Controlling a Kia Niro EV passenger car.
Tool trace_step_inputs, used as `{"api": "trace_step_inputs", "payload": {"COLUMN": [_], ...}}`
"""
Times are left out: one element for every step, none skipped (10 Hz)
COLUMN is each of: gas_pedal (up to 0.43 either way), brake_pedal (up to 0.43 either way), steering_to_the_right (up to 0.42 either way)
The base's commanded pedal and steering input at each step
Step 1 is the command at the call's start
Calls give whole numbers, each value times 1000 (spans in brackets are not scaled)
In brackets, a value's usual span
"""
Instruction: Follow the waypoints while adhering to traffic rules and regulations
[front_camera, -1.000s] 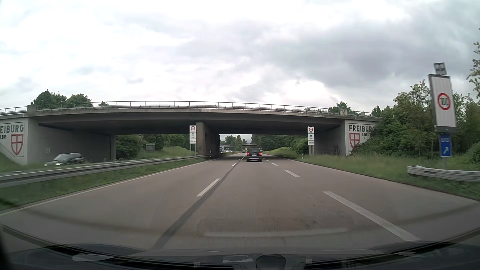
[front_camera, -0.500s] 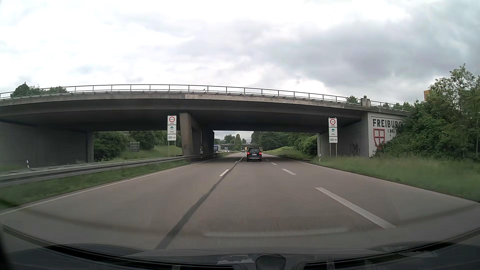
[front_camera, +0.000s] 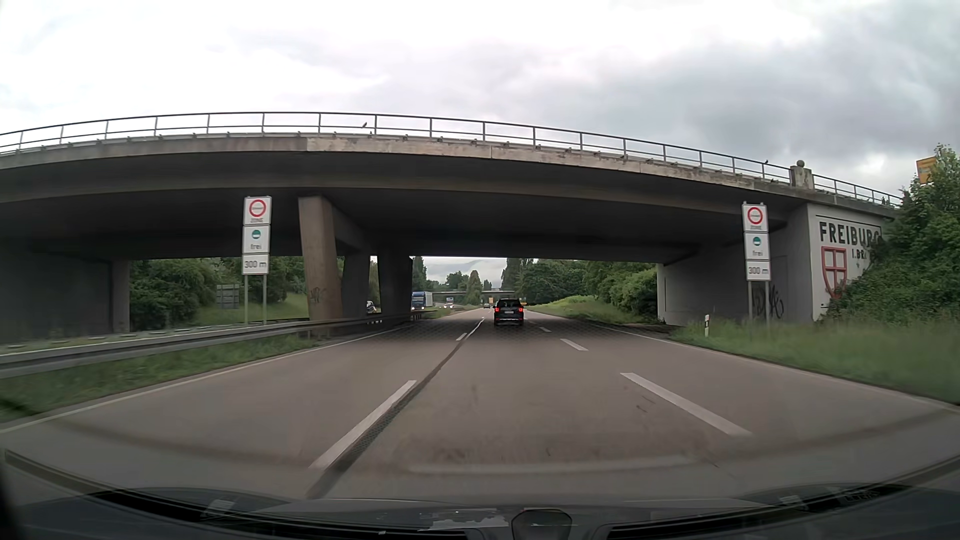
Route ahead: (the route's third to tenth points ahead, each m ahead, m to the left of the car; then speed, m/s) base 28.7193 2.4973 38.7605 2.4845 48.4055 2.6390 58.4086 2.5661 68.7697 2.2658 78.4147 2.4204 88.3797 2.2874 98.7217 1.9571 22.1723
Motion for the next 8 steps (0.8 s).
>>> {"api": "trace_step_inputs", "payload": {"gas_pedal": [169,169,169,169,169,169,169,169], "brake_pedal": [0,0,0,0,0,0,0,0], "steering_to_the_right": [0,1,0,0,0,0,1,1]}}
